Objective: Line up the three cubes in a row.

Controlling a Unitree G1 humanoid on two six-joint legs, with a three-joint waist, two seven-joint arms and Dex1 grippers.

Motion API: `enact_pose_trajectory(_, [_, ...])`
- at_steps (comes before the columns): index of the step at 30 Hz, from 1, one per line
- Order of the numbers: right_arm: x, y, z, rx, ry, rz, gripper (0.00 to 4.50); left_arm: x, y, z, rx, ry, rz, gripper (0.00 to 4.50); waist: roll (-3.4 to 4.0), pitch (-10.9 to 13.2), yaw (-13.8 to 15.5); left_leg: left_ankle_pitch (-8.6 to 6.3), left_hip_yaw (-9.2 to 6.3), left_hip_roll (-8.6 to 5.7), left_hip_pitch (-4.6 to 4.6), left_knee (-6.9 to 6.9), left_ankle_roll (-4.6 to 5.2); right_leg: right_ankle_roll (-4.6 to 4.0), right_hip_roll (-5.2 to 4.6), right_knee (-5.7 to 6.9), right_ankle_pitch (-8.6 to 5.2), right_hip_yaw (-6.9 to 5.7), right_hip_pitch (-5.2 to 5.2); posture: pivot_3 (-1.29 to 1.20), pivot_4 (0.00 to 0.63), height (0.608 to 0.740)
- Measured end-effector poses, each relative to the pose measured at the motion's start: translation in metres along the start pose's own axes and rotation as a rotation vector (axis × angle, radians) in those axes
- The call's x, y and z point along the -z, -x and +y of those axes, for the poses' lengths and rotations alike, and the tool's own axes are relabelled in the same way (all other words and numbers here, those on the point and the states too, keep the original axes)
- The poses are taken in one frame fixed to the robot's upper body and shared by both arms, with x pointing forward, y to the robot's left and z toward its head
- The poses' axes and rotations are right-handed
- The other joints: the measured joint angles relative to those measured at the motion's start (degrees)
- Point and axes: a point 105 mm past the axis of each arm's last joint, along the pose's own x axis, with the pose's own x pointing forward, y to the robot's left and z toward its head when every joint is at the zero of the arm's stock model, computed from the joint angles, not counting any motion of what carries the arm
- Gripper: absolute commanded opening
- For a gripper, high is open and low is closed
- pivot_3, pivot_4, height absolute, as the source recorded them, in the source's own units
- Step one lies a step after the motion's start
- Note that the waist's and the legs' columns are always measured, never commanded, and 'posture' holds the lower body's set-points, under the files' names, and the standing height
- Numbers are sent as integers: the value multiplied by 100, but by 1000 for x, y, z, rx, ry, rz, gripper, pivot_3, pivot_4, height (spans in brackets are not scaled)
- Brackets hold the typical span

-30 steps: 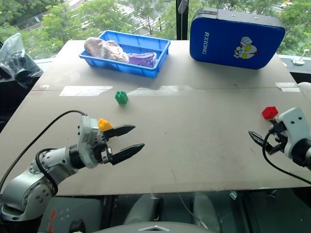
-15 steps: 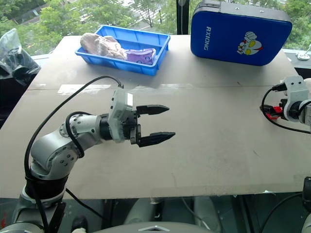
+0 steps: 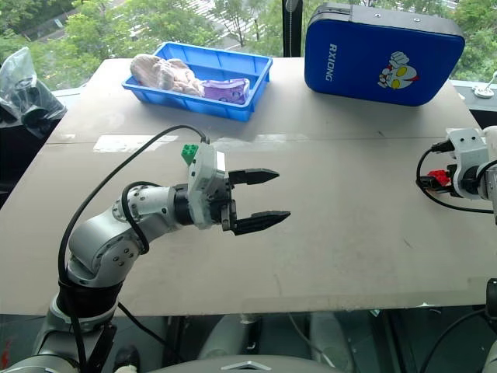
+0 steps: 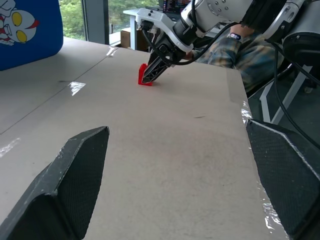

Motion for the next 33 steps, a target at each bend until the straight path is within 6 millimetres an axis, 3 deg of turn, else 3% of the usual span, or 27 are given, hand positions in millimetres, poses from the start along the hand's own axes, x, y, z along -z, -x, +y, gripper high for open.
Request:
enact_pose_trajectory(18, [4, -10, -4, 56, -30, -17, 4472, -1, -1, 3, -32, 10, -9, 4483, 0, 0, -2, 0, 1, 0, 0, 5, 0, 0, 0, 4, 0, 0, 0, 0, 150, 740])
enact_pose_trajectory(25, [3, -11, -7, 61, -19, -35, 1371, -2, 0, 5, -52, 10, -14, 4500, 0, -1, -5, 0, 1, 0, 2, 7, -1, 0, 1, 5, 0, 0, 3, 0, 150, 740])
enact_pose_trajectory(30, [4, -12, -4, 39, -5, -49, 1285, -4, 3, 5, -56, 18, -19, 4500, -2, -1, -3, 0, -2, 0, 3, 13, 0, 0, 1, 7, 0, -3, 7, 0, 150, 740])
enact_pose_trajectory(33, [2, -8, 16, -94, 44, -109, 1285, -6, 4, 4, -62, 23, -17, 4500, -2, -1, -2, 0, -5, 0, 2, 14, 1, 0, 2, 8, 0, -3, 7, 0, 150, 740])
